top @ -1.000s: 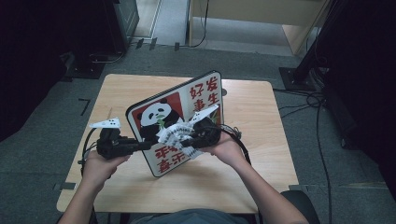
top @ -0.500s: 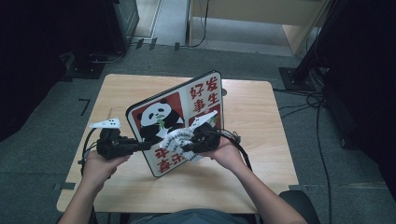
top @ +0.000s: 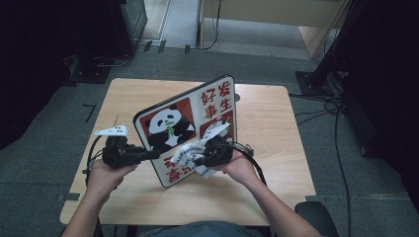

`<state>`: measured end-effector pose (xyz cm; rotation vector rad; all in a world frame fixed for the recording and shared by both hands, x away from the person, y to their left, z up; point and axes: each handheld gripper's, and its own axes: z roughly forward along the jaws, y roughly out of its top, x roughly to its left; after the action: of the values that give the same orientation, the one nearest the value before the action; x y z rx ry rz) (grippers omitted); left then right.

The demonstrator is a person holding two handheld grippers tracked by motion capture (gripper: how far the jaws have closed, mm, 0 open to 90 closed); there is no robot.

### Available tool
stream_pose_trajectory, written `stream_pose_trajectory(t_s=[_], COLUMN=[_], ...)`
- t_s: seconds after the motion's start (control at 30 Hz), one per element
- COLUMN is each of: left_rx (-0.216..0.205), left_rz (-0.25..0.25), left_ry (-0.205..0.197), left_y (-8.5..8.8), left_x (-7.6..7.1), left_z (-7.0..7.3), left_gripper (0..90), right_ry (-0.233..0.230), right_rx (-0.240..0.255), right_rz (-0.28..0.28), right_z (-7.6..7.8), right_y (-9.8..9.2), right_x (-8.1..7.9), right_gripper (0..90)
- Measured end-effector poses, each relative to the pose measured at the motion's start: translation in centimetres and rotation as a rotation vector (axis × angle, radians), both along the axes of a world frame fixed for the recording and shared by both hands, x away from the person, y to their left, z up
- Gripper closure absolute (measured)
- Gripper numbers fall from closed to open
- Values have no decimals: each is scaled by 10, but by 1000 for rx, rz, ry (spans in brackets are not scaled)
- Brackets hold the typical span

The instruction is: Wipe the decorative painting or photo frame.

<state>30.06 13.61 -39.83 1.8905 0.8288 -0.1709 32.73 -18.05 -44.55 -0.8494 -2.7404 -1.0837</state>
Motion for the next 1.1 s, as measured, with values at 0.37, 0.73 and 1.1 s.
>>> stream_pose_trajectory(t_s=[0.37,0.73,1.1], left_rx=[0,-1,2], left_rz=[-1,0,0], left_ry=[2,3,3], left_y=[0,0,0], left_x=[0,0,0], left_z=[0,0,0], left_gripper=[744,742,741], right_ry=[27,56,69], right_rx=[-37,-74,-94], right_rz=[14,32,55], right_z=[-17,-28,-27], right_y=[1,3,4], right_x=[-2,-2,-2], right_gripper=[774,774,785])
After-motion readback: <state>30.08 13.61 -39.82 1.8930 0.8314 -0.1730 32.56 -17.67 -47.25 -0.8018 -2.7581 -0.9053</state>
